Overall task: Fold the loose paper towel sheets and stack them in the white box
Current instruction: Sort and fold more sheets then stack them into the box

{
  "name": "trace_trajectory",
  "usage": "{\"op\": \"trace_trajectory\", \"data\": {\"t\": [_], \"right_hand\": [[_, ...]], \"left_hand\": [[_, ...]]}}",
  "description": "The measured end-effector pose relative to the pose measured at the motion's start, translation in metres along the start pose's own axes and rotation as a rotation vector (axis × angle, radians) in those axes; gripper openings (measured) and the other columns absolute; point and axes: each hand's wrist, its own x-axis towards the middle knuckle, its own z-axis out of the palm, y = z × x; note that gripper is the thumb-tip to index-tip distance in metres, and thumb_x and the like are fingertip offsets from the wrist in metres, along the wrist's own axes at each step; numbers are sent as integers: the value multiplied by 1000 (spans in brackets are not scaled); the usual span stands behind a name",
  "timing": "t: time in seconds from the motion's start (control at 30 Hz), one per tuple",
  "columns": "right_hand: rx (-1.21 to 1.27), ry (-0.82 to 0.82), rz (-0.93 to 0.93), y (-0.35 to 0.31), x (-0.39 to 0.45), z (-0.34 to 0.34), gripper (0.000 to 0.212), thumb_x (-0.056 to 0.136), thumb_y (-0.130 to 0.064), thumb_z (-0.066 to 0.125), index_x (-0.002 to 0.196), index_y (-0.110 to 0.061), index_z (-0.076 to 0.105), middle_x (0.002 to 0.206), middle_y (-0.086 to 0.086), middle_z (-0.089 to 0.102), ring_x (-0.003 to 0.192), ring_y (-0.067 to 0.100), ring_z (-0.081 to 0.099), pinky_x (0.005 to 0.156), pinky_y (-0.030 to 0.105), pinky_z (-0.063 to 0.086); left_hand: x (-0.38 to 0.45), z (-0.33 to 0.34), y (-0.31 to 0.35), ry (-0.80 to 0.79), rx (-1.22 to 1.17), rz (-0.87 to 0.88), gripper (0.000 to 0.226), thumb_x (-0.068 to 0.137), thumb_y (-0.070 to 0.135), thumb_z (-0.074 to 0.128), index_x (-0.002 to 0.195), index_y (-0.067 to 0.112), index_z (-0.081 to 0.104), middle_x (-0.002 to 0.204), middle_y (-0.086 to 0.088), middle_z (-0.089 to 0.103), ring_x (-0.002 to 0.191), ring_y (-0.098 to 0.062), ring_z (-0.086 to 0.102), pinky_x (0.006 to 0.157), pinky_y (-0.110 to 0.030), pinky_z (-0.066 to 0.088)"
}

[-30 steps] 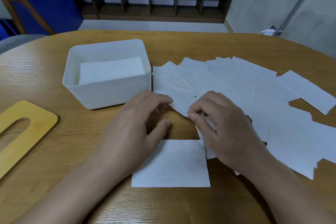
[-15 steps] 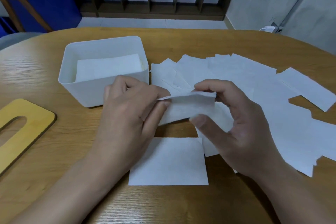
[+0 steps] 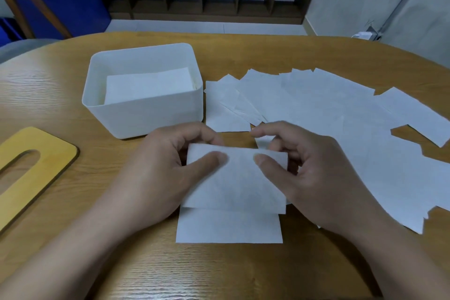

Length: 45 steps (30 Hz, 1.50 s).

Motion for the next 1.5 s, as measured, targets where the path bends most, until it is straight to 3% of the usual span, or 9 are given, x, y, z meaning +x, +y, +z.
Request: {"op": "trace_trajectory", "data": {"t": [0.17,0.4,0.53,0.67,0.87,1.03,1.2,1.33,1.5], "right_hand": [[-71,-83,43,4,0,0,2,99,-37,75,97,-39,76,75,-13,72,69,16,69,61,29,52],[-187,-161,39,3,-2,1,11,93,-43,81,100,-40,72,80,-19,70,74,8,67,66,26,47],[-397,-108,-68,7,0,-3,29,88,-60,79,110,-46,67,102,-24,61,98,2,61,75,22,46],[-249,67,-27,15,7,-3,19,90,-49,80,106,-39,75,107,-23,63,100,5,60,76,11,39],[-326,113,-102,20,24,20,29,104,-34,70,132,-27,72,129,-15,66,122,10,57,104,37,49],[-495,42,-144,18,43,41,45,104,-39,59,147,-24,63,144,-9,63,127,18,53,103,43,41],[-552,38,-237,18,43,48,30,106,-35,57,133,-28,69,124,-15,72,109,18,55,91,44,39],[-549,107,-280,17,36,42,29,99,-37,72,124,-25,77,106,-13,75,100,17,57,92,43,39],[-578,91,-332,18,39,43,14,103,-26,67,99,-28,80,99,-13,70,97,17,58,89,41,40]], "left_hand": [[-6,-2,-2,-62,99,-9,14,94,40,83,106,37,78,92,7,79,78,-17,75,70,-49,63],[-9,-2,-5,-64,317,-2,22,85,47,88,98,37,74,90,16,74,75,-9,66,63,-31,52],[-6,-1,-12,-33,458,94,29,78,56,89,97,46,70,99,24,65,99,3,57,73,-17,41],[-3,-3,-14,-33,445,159,28,82,57,84,106,49,72,109,28,64,115,3,55,85,-14,43],[6,11,-20,68,382,212,8,95,40,78,103,41,76,101,23,67,109,-4,62,85,-20,48],[11,20,-21,84,368,244,9,96,35,79,105,38,76,95,18,67,98,-8,62,81,-34,52],[13,19,-23,134,381,243,10,96,29,80,104,34,76,94,18,66,98,-7,62,83,-27,48],[15,14,-26,181,457,241,18,95,27,80,112,31,76,98,20,64,98,-5,60,86,-22,47],[14,15,-27,157,436,204,20,95,30,79,115,33,76,100,21,64,100,-3,60,84,-12,43]]}}
